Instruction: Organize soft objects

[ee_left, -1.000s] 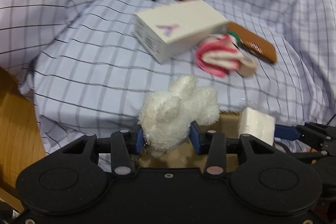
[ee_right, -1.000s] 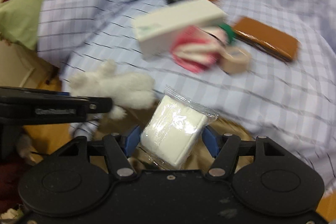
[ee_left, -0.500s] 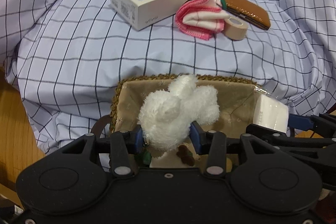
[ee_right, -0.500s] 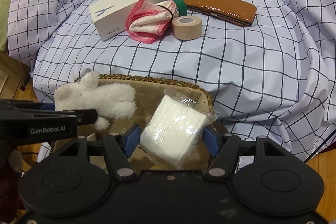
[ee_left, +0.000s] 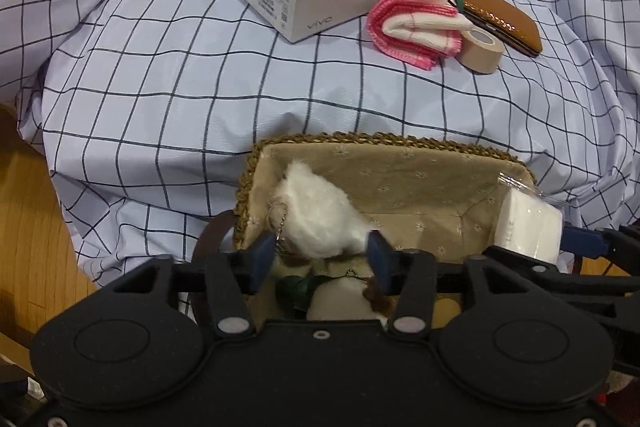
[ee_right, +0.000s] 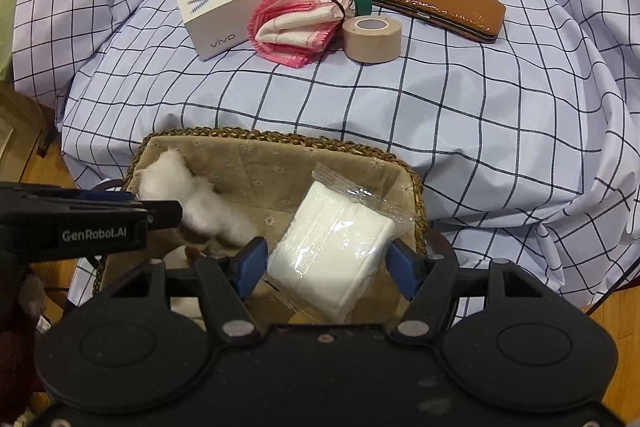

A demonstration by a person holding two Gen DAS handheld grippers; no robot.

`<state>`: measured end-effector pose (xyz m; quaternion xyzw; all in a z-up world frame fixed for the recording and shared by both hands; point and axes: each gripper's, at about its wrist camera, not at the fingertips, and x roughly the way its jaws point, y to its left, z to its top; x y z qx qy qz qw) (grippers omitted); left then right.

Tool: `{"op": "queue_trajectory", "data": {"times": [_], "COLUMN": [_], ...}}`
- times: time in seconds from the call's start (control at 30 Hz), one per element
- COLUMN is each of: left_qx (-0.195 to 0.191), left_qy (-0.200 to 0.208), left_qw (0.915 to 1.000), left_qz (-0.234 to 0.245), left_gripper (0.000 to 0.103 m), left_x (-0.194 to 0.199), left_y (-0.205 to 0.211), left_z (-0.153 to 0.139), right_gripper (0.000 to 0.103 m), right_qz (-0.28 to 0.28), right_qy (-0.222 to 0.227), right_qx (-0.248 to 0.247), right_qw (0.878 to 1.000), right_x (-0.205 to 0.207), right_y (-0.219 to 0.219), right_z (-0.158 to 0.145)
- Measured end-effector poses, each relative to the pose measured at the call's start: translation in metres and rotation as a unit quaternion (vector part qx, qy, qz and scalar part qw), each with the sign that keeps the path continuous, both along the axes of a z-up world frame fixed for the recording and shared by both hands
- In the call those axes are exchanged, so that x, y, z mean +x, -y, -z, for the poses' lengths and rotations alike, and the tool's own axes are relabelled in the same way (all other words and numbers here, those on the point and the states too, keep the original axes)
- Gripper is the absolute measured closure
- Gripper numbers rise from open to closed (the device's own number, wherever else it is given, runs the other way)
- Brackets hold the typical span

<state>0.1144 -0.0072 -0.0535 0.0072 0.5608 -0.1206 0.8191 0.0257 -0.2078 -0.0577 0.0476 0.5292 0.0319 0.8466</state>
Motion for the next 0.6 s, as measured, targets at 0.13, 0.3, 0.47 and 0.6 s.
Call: {"op": "queue_trajectory", "data": {"times": [0.13, 0.3, 0.47, 0.6], "left_qx": [0.001, -0.001, -0.003, -0.003], "left_qy": [0.001, -0.004, 0.002, 0.003], "left_qw": [1.0000, 1.0000, 1.0000, 0.9999], "left_qz": [-0.002, -0.005, -0.009, -0.009], "left_gripper": [0.043, 0.040, 0.037, 0.037], "left_x": [0.0002, -0.0007, -0.0007, 0.0001], "left_y": [-0.0030, -0.0053, -0.0075, -0.0081], "left_z": [-0.0003, -0.0001, -0.0019, -0.0019], "right_gripper": [0.038, 0.037, 0.030, 0.029], "right_qz": [-0.002, 0.000, -0.001, -0.002], "right_qy": [-0.001, -0.005, -0.006, -0.007], "right_qx": [0.000, -0.002, -0.001, -0.001], "right_qw": [1.000, 1.000, 1.000, 1.000], "right_x": [0.0012, 0.0025, 0.0032, 0.0039], "right_y": [-0.0002, 0.0010, 0.0011, 0.0007], "right_z": [0.0008, 0.0021, 0.0025, 0.0034]}}
